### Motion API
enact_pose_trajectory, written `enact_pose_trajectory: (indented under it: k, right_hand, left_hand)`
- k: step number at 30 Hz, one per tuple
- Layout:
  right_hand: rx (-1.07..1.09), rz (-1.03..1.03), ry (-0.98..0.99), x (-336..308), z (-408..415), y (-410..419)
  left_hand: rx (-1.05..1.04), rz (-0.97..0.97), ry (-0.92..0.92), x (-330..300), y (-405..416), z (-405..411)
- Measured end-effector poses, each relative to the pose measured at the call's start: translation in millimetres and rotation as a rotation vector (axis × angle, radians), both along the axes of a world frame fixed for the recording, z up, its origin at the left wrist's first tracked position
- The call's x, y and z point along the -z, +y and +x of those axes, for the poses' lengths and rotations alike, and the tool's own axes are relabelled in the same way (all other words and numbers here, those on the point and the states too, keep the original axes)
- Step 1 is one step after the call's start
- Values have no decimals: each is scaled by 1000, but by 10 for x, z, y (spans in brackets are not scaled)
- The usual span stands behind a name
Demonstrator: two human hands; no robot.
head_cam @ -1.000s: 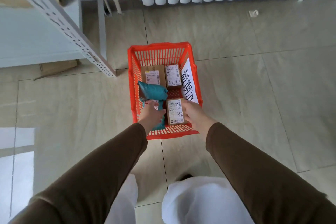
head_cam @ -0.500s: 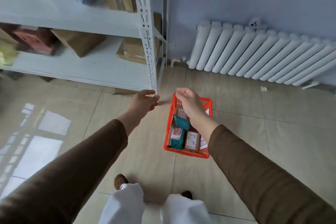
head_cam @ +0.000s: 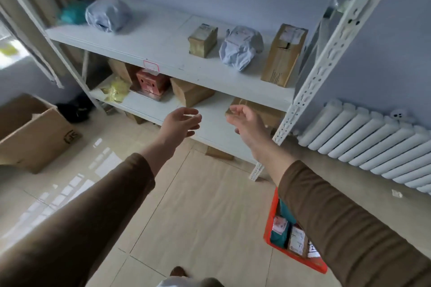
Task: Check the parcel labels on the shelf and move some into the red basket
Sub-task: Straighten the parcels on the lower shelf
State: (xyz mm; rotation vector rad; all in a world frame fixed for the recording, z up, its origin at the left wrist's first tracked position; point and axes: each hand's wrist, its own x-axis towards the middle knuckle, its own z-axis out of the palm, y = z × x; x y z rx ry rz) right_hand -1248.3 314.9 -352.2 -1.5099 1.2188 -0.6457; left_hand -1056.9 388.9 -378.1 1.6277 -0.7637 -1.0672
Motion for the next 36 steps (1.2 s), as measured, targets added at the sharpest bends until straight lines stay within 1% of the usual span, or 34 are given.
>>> enact_pose_trajectory:
  k: [5, 12, 16, 18, 27, 31, 36]
  right_hand:
    - [-92, -20, -40, -230, 1025, 58]
    - [-179, -30, -75, -269, 2281, -167]
    - [-192, -34, -116, -187, 3075, -498]
    - [-190, -4, -147, -153, 3463, -711]
    - [-223, 2, -133, -198, 5163, -1445]
    - [-198, -10, -124, -126, 5808, -1685]
    - [-96, -19, -126, -56, 6651, -1935]
  left_hand:
    - [-68, -39, -31, -229, 140, 1052]
    - [-133, -62, -45, -209, 63, 2218]
    - [-169, -60, -55, -190, -219, 2951]
    - [-180, -56, -60, -215, -399, 3331]
    - [-234, -47, -41, -380, -1015, 4901]
    - [-215, -48, -18, -325, -1317, 5573]
    - [-117, -65, -10, -281, -1723, 6484]
